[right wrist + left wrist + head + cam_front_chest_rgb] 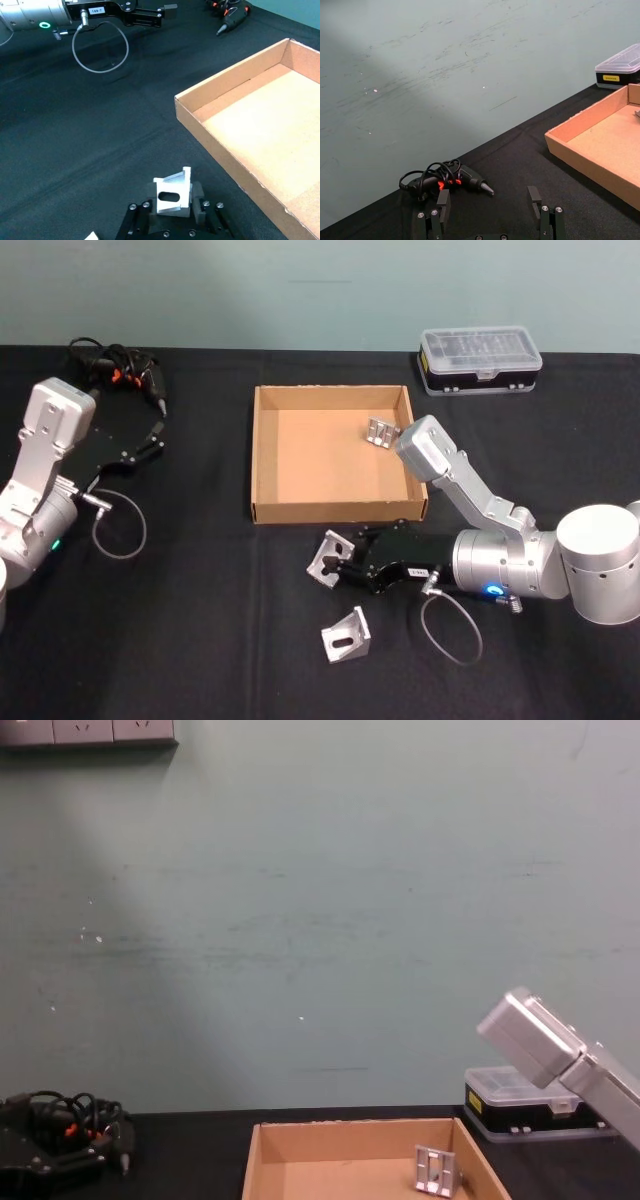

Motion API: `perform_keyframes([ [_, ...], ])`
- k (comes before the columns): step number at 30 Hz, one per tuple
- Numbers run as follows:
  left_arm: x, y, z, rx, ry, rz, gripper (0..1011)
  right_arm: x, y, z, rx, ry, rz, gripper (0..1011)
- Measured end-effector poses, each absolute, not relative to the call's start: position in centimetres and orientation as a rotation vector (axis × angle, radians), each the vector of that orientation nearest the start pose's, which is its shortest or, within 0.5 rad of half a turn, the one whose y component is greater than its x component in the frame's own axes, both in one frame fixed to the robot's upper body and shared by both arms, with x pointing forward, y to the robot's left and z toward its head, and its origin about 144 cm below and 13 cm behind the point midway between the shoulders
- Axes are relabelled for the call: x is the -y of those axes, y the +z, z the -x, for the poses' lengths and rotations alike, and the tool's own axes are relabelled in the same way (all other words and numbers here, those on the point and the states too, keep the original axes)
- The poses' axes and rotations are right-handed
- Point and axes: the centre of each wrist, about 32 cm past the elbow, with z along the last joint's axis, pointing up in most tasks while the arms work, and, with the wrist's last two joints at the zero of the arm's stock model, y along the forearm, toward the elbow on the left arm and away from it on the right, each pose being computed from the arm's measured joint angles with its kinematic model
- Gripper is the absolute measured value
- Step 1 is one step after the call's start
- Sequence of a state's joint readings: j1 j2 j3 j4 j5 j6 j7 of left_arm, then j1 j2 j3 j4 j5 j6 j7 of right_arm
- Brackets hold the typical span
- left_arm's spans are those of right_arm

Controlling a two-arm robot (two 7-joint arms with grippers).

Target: Use one hand to pick up the angle iron from the table and place it into the box.

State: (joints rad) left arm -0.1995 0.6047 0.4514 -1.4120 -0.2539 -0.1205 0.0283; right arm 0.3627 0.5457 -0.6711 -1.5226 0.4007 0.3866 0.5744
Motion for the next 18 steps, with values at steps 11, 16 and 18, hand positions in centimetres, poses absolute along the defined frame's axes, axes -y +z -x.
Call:
perform_keyframes([
  [11,-30.97,113.97,-48.86,0.285,1.248,-0.304,1000,21.71,117.93,-50.36,-0.147,-0.494,0.488,112],
  [16,-30.97,113.98,-48.86,0.285,1.248,-0.304,1000,21.76,117.99,-50.34,-0.144,-0.496,0.485,80],
  [18,-30.96,113.98,-48.86,0.285,1.248,-0.304,1000,21.77,118.04,-50.33,-0.143,-0.496,0.484,80],
])
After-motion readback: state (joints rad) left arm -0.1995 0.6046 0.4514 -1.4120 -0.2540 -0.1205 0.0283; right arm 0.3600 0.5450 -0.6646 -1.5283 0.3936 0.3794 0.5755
